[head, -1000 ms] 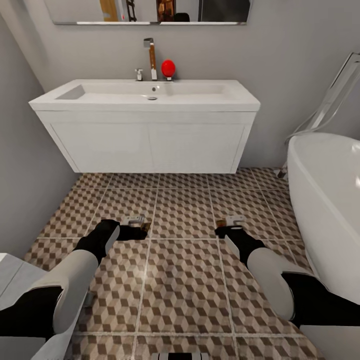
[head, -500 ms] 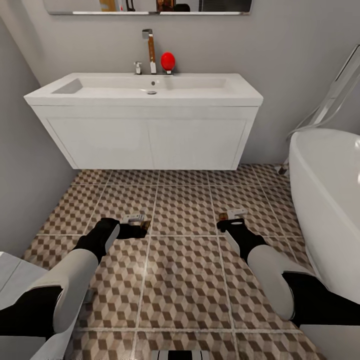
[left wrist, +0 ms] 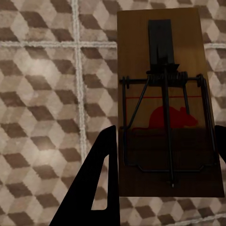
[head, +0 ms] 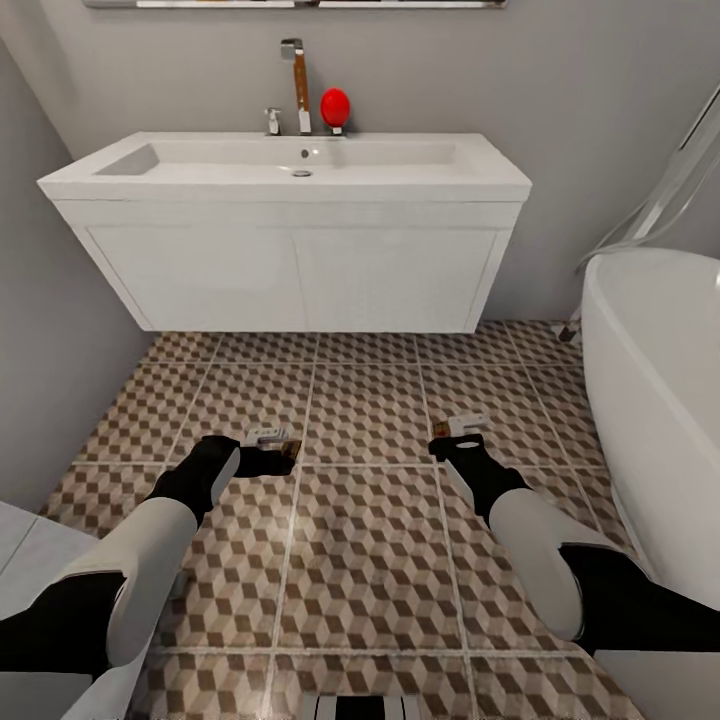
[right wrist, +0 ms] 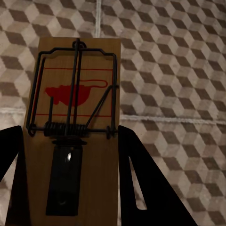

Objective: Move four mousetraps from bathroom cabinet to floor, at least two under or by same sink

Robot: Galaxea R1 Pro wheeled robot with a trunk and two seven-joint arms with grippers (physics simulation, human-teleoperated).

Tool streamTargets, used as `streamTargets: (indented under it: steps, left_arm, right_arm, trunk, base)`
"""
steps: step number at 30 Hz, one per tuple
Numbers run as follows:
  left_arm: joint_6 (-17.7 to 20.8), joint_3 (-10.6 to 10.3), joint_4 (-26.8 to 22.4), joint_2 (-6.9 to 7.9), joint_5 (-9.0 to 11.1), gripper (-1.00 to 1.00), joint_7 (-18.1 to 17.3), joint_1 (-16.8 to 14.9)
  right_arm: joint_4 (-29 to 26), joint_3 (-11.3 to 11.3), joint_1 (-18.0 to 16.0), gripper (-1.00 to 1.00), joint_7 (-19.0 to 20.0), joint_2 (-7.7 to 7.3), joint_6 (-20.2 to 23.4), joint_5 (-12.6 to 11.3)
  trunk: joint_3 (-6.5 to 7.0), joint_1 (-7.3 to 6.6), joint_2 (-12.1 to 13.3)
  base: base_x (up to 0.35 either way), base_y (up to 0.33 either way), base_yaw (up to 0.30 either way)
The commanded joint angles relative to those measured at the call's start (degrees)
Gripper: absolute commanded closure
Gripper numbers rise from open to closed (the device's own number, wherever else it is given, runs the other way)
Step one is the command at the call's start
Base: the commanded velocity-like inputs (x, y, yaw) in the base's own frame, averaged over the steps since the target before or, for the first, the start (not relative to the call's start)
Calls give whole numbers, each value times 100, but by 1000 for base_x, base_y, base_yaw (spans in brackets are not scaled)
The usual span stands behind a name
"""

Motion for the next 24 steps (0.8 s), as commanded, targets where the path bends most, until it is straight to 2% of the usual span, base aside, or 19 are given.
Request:
streamTargets:
  steps: [1,12,24]
  left_arm:
    - [24,37,-8,-4,-50,100,-40,-2]
    - [25,37,-16,-13,-51,100,-35,-2]
    - [28,37,-19,-14,-51,100,-32,-2]
  right_arm:
    - [-16,-47,-1,100,7,6,27,42]
    - [-411,-54,-1,100,57,3,24,40]
    - [-438,-74,-1,100,77,-19,45,-13]
  trunk:
    - [-14,-1,-2]
    - [-55,-1,-2]
    - [-73,-1,-2]
  base:
    - [0,0,0]
    - [0,0,0]
    - [0,0,0]
